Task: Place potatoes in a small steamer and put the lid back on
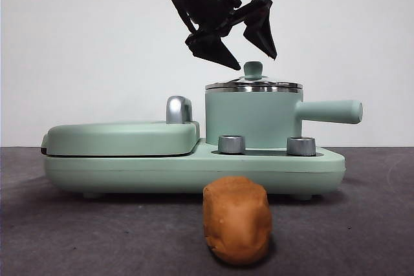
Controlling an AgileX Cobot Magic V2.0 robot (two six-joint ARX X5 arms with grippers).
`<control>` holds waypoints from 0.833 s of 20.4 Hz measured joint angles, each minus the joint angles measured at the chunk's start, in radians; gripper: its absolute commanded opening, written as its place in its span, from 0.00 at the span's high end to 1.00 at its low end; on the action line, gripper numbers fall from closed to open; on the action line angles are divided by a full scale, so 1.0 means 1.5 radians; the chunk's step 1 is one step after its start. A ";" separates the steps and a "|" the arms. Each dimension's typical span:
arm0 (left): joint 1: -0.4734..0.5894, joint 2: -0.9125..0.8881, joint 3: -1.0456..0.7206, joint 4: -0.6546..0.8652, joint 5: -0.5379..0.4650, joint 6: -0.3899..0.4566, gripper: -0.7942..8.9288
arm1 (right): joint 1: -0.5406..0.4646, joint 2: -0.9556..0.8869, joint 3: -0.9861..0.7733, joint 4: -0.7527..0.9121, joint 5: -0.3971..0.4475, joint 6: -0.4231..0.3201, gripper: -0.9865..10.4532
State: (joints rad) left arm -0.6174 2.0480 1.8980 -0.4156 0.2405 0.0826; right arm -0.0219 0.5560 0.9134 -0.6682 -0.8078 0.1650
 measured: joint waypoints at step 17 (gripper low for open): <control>-0.013 0.017 0.001 -0.023 -0.002 0.010 0.70 | 0.000 0.000 0.000 0.000 0.000 0.000 0.44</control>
State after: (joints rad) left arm -0.6373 2.0727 1.8992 -0.4507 0.2371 0.0982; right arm -0.0219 0.5560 0.9134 -0.6682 -0.8074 0.1650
